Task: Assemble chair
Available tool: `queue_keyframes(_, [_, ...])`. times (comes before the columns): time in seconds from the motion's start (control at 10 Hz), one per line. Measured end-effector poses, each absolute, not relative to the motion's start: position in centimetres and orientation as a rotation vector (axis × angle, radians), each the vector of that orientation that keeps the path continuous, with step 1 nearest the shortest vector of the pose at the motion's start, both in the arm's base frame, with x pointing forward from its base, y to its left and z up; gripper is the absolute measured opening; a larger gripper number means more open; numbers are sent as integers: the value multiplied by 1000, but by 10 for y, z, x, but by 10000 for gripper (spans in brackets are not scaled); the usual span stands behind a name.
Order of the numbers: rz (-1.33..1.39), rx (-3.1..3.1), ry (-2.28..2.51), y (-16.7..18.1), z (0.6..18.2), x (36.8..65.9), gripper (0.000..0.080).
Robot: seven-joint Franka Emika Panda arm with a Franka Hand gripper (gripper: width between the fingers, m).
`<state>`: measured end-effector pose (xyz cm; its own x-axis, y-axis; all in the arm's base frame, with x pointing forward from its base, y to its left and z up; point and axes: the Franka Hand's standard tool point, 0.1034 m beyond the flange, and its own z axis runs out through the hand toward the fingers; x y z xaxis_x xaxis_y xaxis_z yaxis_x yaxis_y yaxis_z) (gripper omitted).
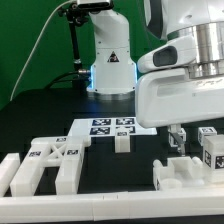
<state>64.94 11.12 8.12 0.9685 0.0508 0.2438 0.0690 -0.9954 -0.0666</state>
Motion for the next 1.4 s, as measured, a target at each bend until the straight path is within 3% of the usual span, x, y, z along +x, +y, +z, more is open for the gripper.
queue_keyframes(0.2, [-70,-3055,-47,119,83,640,649])
queue_keyframes(0.4, [-74,-3055,-15,119,82,643,604])
queue_keyframes(0.5, [-74,-3055,-13,119,82,643,428])
queue_keyframes(0.6, [-70,-3053,55,119,82,643,428])
queue_keyframes(0.7, [-65,-3046,174,119,82,643,285])
queue_keyframes(1.0, [-59,-3018,421,120,82,643,285])
queue_keyframes(1.4, [-116,-2709,1293,118,81,646,285])
